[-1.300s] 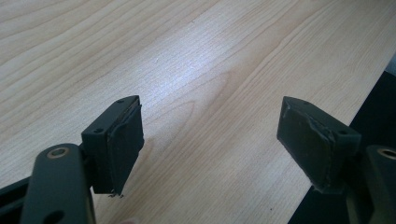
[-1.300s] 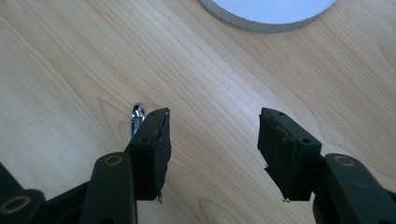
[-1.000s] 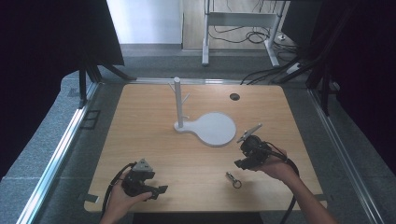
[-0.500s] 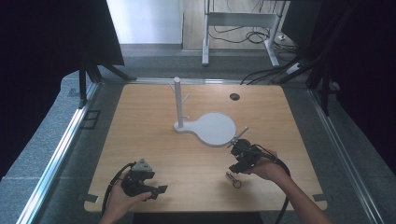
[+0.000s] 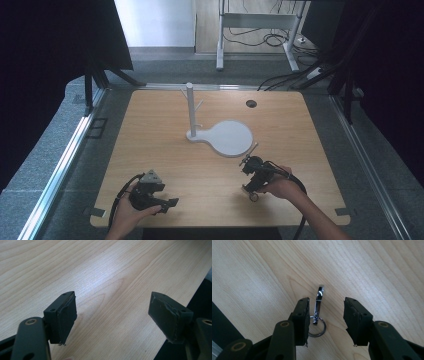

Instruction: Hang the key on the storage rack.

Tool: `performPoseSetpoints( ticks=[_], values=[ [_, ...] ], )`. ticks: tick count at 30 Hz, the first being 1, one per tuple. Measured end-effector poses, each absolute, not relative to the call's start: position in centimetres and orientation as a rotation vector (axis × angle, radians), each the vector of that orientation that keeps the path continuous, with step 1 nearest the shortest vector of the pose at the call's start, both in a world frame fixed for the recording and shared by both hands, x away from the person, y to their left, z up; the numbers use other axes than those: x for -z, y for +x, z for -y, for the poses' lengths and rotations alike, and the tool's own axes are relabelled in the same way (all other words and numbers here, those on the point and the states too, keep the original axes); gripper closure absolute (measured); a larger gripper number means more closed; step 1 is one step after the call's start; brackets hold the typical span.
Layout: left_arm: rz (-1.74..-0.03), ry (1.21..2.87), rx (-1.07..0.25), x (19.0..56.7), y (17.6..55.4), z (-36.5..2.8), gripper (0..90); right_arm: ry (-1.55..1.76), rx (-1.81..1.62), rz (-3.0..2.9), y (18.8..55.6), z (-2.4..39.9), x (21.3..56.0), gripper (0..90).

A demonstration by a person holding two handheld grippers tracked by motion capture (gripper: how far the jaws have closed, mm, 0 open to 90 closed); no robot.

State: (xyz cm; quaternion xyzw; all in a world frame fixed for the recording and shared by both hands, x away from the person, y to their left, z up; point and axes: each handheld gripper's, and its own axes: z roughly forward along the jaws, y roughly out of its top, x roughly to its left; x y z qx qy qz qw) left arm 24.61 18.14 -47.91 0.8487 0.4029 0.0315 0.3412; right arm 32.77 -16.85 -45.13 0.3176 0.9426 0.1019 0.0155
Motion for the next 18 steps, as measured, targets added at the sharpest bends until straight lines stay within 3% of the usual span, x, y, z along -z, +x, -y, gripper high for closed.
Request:
performPoseSetpoints(
  ticks=[18],
  values=[
    [-1.046, 2.208, -0.08, 48.0, 24.6, -18.1, 23.1, 0.992, -0.225, -2.957, 32.8, 16.0, 46.7, 63.3]
  ],
)
